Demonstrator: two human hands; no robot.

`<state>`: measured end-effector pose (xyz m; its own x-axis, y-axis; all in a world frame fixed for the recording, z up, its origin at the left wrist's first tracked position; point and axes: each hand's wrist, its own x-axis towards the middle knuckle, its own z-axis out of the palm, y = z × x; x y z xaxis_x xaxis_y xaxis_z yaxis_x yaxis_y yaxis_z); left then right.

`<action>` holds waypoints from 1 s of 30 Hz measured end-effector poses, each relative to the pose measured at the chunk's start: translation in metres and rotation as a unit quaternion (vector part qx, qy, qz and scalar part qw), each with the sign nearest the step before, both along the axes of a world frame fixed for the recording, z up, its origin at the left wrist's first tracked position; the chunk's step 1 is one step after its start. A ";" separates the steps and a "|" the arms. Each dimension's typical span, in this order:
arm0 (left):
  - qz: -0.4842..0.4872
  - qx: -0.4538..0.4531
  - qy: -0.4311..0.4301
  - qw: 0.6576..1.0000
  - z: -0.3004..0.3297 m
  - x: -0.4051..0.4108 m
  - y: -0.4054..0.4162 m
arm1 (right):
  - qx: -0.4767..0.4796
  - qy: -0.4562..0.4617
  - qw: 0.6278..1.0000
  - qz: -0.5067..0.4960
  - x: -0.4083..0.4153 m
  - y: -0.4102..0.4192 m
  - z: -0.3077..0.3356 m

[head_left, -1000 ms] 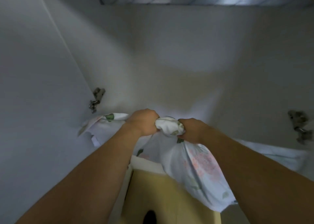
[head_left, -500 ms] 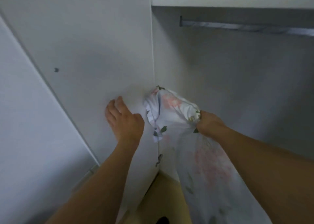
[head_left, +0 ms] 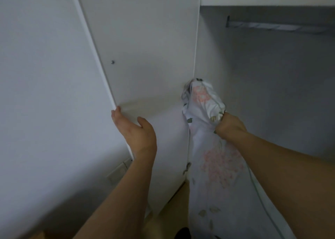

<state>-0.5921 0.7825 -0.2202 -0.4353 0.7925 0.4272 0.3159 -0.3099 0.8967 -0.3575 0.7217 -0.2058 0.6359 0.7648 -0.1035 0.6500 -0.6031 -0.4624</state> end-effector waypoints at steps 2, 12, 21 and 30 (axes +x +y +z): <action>0.009 -0.037 -0.087 0.995 0.008 0.000 0.006 | 0.000 0.005 1.000 -0.004 0.002 -0.006 -0.001; -0.064 0.064 0.039 0.995 -0.001 0.019 -0.048 | -0.011 0.032 0.999 -0.037 -0.002 -0.036 -0.030; -0.315 0.153 0.243 0.904 -0.003 0.124 -0.104 | -0.030 0.068 0.985 -0.156 0.041 -0.106 -0.041; -0.357 0.234 0.379 0.821 -0.013 0.238 -0.092 | 0.000 0.077 0.958 -0.277 0.088 -0.161 -0.040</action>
